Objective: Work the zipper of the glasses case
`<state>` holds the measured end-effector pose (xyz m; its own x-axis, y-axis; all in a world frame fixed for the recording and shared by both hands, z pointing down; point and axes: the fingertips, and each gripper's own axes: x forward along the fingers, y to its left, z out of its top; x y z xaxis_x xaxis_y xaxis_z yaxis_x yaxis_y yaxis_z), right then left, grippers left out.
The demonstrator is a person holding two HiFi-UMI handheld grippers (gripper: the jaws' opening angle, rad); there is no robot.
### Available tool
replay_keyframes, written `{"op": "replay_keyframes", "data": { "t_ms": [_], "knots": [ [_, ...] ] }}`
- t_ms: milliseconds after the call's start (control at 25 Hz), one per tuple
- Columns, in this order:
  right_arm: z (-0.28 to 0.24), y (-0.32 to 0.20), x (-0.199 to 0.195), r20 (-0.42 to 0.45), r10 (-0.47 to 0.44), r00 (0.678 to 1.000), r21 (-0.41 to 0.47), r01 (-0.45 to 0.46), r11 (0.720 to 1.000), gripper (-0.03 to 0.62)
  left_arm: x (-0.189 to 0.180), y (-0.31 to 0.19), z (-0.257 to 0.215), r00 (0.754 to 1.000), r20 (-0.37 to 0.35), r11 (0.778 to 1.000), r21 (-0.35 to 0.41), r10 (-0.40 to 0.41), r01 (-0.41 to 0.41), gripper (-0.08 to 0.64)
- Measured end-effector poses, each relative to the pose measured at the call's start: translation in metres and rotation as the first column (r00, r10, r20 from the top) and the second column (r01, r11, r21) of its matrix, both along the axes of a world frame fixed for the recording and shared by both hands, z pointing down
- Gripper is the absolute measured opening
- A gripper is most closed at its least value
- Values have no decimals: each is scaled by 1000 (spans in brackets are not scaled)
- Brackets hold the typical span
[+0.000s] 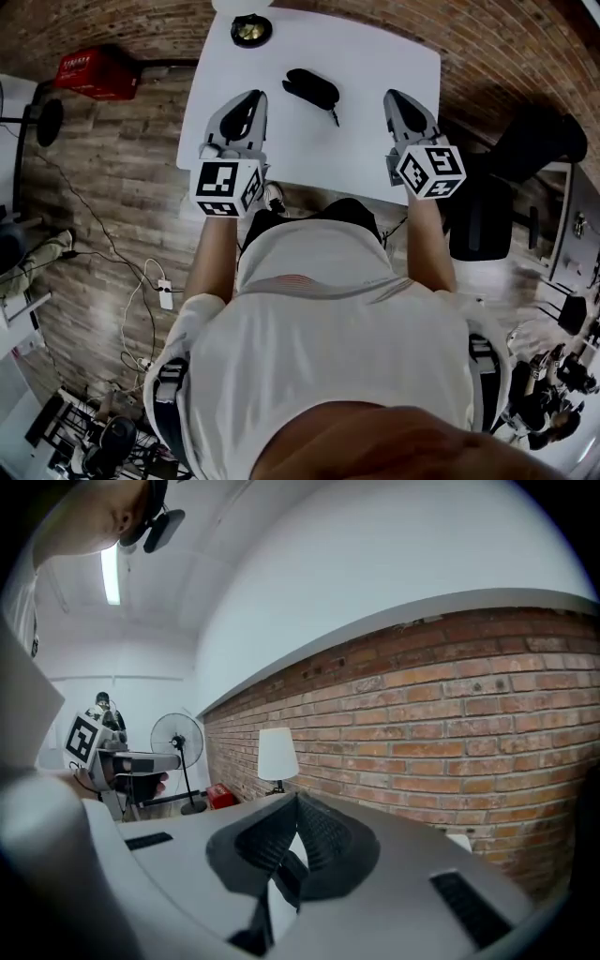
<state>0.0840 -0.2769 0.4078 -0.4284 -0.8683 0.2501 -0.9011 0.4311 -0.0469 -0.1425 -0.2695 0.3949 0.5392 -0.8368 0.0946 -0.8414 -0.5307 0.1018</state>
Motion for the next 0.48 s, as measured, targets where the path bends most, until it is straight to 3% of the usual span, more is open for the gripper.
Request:
{"op": "replay_keyframes", "data": {
  "t_ms": [320, 480],
  "knots": [
    [17, -9, 3, -27, 68, 997, -46, -69, 997, 51, 8, -29, 14, 996, -4, 996, -28, 88, -89, 28],
    [21, -22, -2, -46, 44, 998, -55, -47, 997, 51, 10, -42, 15, 996, -10, 994, -49, 94, -94, 28]
  ]
}}
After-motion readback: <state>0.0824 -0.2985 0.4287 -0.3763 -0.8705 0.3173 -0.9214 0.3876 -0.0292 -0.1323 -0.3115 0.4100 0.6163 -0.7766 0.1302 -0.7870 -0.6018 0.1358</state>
